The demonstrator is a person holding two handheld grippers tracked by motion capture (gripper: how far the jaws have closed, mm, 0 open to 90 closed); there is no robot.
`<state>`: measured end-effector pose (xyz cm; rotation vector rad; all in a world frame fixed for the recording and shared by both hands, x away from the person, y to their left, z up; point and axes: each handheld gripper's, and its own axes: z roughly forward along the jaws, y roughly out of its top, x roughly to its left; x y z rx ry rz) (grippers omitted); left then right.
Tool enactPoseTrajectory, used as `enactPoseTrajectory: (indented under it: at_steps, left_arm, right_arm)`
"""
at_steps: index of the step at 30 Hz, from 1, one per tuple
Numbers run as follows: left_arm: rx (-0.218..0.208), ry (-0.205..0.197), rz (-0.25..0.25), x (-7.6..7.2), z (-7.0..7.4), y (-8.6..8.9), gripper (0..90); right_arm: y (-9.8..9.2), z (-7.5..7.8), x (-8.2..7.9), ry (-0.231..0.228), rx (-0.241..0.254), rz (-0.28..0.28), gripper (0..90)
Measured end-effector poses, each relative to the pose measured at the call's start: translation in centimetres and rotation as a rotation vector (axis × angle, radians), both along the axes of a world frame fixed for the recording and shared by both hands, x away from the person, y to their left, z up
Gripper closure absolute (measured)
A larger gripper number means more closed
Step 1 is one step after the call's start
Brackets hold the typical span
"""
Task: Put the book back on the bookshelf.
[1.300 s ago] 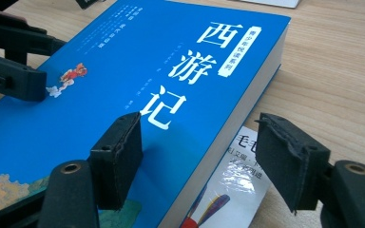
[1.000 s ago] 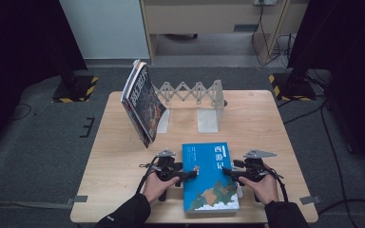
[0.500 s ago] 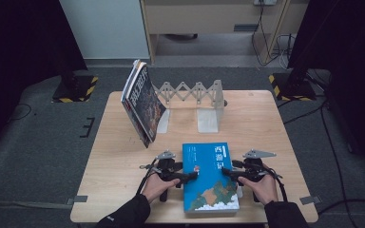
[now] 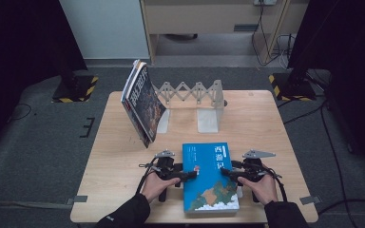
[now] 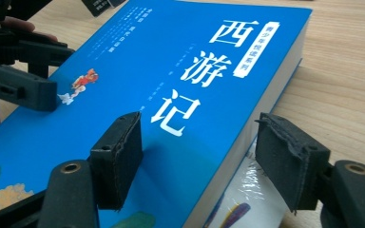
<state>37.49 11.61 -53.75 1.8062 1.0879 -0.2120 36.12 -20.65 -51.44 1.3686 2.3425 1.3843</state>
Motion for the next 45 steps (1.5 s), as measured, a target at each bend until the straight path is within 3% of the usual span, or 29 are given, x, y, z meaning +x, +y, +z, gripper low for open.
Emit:
enactPoseTrajectory:
  at_steps: [5,10,12,19,25,31,37,45]
  left_arm:
    - [0.004,0.053,0.013,0.0,0.5,0.4,22.3]
    - [0.002,0.066,0.029,-0.2,1.0,0.6,29.2]
    - [0.020,0.077,0.019,-0.2,1.4,0.6,30.8]
    - [-0.013,0.062,0.000,-0.8,2.8,1.1,40.0]
    - [-0.023,0.063,-0.034,-0.8,2.8,0.7,40.3]
    - [-0.021,0.101,-0.044,-0.2,2.6,0.3,39.8]
    - [-0.005,0.112,-0.071,0.2,2.5,-0.2,37.8]
    - [-0.020,0.130,-0.086,0.7,2.2,-1.2,37.4]
  right_arm:
    - [0.1,0.0,0.0,0.008,0.007,0.003,32.7]
    - [0.1,0.0,0.0,0.022,0.012,0.001,32.6]
    - [0.0,-0.1,0.0,0.027,0.021,-0.003,32.7]
    - [-0.2,-0.4,0.1,0.056,0.060,-0.014,32.6]
    - [-0.2,-0.4,0.1,0.069,0.068,-0.015,32.9]
    - [-0.2,-0.4,0.1,0.069,0.064,-0.018,33.2]
    - [-0.2,-0.3,0.2,0.068,0.057,-0.011,33.6]
    - [-0.4,-0.2,0.3,0.071,0.051,0.000,34.2]
